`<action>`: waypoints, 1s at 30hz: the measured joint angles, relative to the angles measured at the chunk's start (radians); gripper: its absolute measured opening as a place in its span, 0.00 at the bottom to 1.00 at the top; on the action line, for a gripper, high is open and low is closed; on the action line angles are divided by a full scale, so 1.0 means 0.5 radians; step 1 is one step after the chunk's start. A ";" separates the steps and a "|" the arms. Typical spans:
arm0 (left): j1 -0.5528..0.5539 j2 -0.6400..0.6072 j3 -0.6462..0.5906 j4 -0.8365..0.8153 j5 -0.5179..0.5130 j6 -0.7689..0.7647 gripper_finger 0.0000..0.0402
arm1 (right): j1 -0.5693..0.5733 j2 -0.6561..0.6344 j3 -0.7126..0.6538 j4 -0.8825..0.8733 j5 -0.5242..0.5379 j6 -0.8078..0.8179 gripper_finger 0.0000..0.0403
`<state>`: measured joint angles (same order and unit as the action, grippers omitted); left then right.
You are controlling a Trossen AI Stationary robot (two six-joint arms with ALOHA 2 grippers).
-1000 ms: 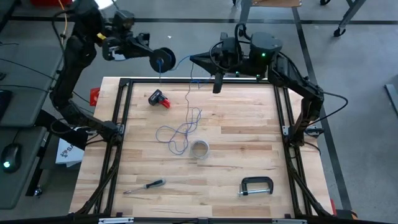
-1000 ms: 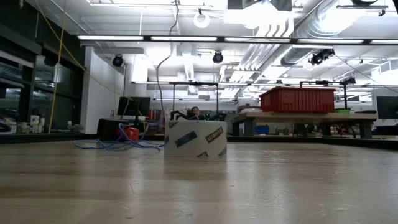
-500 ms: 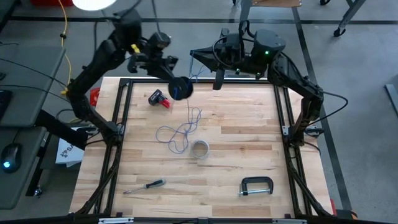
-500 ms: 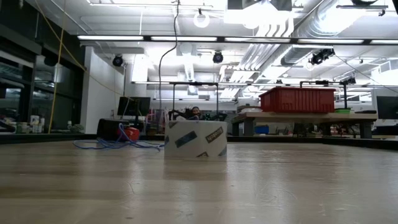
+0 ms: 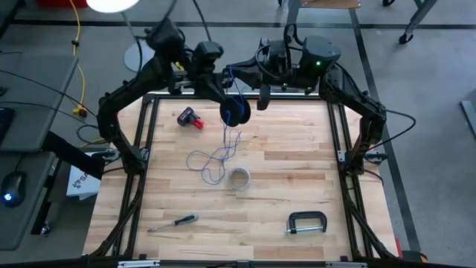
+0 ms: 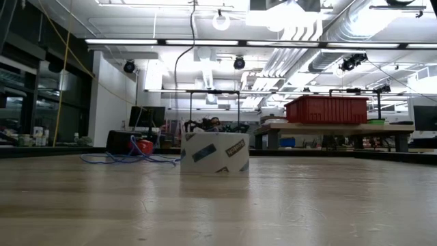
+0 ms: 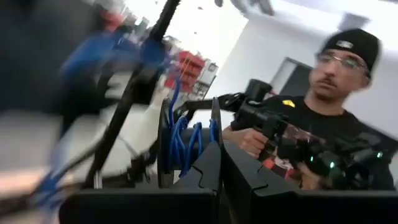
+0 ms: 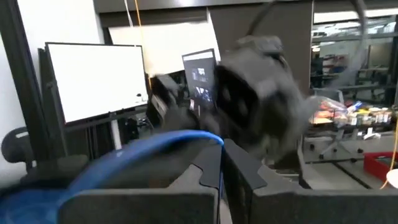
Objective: Coil cords
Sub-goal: Coil the blue wire on the spool
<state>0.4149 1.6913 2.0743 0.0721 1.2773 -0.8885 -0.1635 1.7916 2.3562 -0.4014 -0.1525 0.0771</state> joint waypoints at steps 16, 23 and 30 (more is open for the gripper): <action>-0.030 -0.007 0.001 0.597 -0.153 -0.051 0.00 | 0.012 0.134 -0.001 0.147 -0.215 0.246 0.00; -0.013 -0.005 0.001 0.883 -0.266 -0.032 0.00 | 0.015 0.166 0.000 0.164 -0.305 0.324 0.00; 0.121 -0.004 0.123 0.996 -0.313 -0.051 0.00 | 0.020 0.175 0.003 0.149 -0.306 0.354 0.00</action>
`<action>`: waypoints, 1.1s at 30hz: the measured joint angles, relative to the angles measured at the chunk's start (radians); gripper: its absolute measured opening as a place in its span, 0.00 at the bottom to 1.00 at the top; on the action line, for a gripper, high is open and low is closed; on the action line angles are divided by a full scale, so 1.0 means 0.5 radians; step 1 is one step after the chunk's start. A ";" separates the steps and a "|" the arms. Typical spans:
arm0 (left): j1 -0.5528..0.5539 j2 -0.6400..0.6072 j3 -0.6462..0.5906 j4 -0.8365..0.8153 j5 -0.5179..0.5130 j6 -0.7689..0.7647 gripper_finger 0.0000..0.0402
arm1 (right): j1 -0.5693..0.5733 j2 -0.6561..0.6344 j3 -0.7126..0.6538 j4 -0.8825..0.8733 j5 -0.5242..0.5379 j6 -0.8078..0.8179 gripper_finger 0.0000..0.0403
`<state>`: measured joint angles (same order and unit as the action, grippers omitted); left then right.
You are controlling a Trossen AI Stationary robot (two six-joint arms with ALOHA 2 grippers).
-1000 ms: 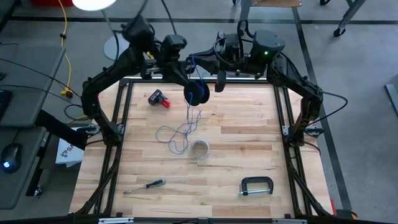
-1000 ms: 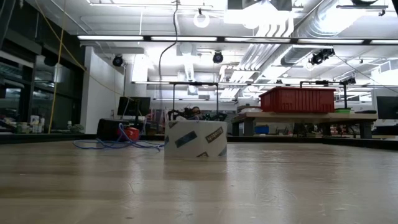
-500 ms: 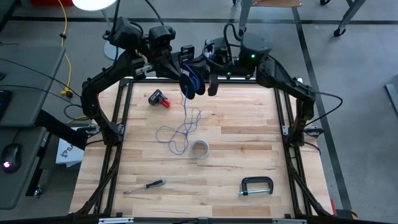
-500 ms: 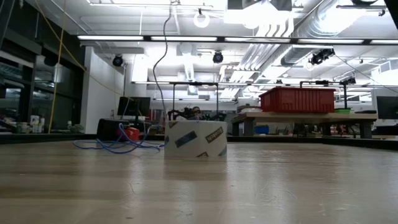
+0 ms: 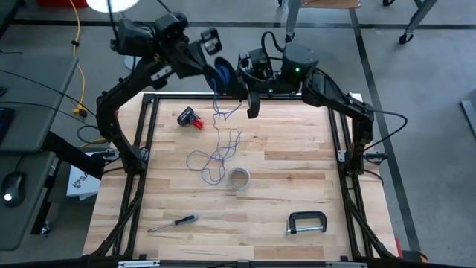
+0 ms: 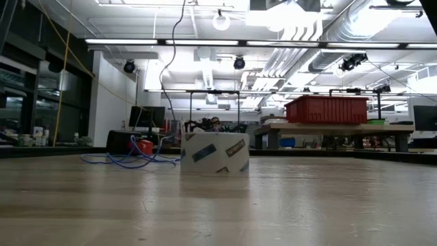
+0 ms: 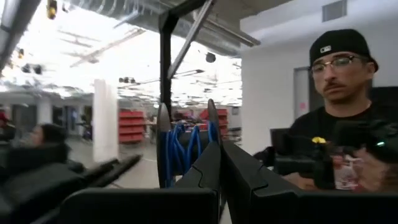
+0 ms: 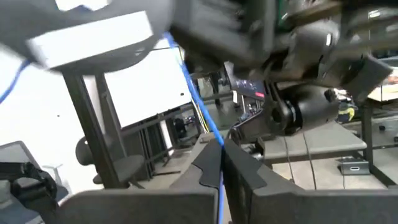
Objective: Coil cords
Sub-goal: Coil the blue wire on the spool
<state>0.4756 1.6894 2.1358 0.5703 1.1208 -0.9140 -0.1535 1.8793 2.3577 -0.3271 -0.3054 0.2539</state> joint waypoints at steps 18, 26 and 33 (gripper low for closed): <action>0.201 -0.005 0.181 -0.060 -0.070 0.017 0.00 | -0.007 0.096 -0.002 -0.127 0.122 -0.324 0.44; 0.219 -0.039 0.182 -0.054 -0.048 0.031 0.00 | -0.008 0.116 -0.002 -0.195 0.192 -0.456 0.42; 0.297 -0.094 0.183 -0.051 -0.034 0.035 0.00 | -0.007 0.118 -0.004 -0.244 0.268 -0.473 0.22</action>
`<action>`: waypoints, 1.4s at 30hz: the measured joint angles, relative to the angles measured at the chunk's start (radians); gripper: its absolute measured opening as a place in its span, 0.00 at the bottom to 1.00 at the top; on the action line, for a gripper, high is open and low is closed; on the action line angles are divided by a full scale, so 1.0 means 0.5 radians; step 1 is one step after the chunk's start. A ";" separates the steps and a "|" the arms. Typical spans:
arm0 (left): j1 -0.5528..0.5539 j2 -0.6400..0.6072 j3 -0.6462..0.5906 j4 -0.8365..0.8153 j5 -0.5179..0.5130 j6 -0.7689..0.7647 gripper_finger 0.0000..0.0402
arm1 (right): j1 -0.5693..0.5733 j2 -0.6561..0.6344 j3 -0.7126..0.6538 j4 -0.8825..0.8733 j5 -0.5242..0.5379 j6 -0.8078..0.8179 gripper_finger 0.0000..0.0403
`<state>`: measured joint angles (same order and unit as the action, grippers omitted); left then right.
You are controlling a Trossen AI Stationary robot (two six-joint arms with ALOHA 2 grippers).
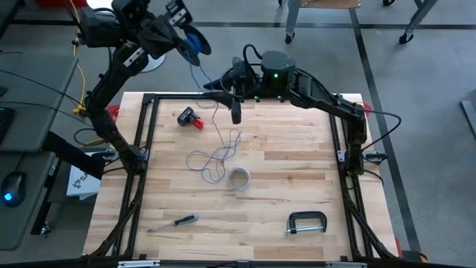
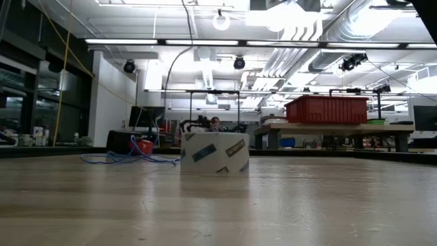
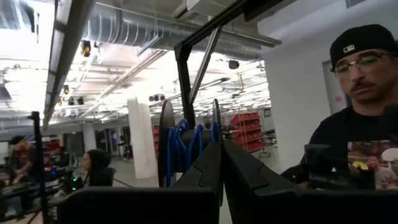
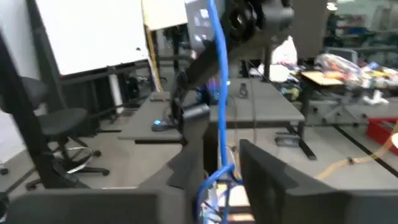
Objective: Coil cords
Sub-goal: Coil the blue wire on the spool
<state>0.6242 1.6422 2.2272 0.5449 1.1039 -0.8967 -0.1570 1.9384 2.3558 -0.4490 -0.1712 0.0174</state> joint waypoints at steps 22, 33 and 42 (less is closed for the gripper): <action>0.208 -0.112 -0.001 -0.005 -0.017 0.020 0.00 | -0.005 0.000 -0.001 -0.143 0.128 -0.043 0.08; 0.372 -0.147 -0.002 -0.003 -0.091 0.022 0.00 | -0.016 -0.001 0.001 -0.311 0.131 0.036 0.00; 0.389 -0.152 -0.002 -0.010 -0.104 0.053 0.00 | -0.037 -0.001 0.001 0.038 0.111 0.237 0.14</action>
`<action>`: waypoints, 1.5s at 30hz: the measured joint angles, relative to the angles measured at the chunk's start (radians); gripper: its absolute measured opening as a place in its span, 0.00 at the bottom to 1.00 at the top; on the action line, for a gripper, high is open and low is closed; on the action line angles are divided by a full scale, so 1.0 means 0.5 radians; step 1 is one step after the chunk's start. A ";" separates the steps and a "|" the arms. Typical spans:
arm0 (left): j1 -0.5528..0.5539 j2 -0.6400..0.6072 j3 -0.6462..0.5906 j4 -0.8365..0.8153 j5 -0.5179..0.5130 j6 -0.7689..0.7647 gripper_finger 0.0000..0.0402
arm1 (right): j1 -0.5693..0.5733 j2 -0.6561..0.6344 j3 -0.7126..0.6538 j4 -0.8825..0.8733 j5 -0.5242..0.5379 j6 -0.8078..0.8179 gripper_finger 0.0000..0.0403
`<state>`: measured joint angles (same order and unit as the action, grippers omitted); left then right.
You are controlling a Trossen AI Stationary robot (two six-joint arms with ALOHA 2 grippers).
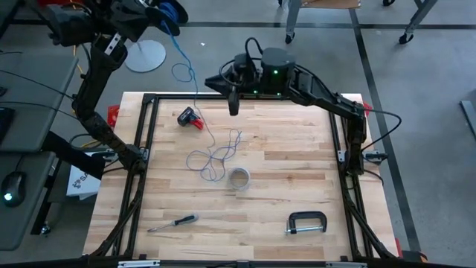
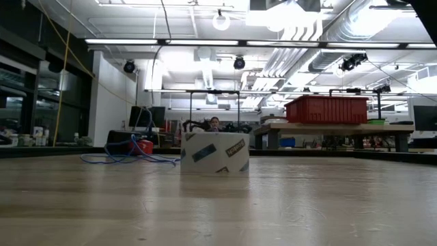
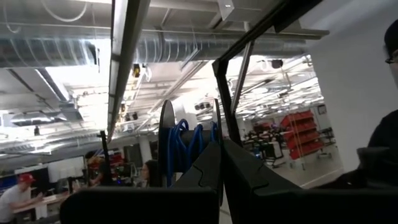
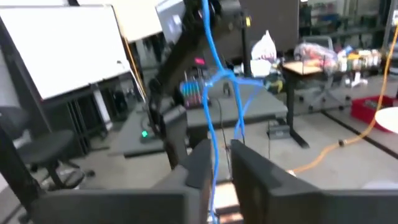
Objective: Coil cords
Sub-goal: Coil the blue wire on the spool
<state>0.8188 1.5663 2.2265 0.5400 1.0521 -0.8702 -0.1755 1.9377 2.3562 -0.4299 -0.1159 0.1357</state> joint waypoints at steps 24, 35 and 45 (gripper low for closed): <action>-0.047 0.001 0.001 -0.049 -0.048 0.041 0.00 | 0.018 0.198 -0.002 0.193 -0.040 0.136 0.50; 0.108 -0.009 0.001 -0.118 0.015 0.089 0.00 | 0.029 0.162 -0.001 -0.200 0.019 0.064 0.01; 0.429 -0.198 0.000 -0.853 0.120 0.479 0.00 | -0.005 0.124 0.002 -0.987 0.109 -0.042 0.00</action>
<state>1.0334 1.4675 2.2265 0.1135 1.1121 -0.6309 -0.1782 1.9999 2.3569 -0.9231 -0.0616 0.1147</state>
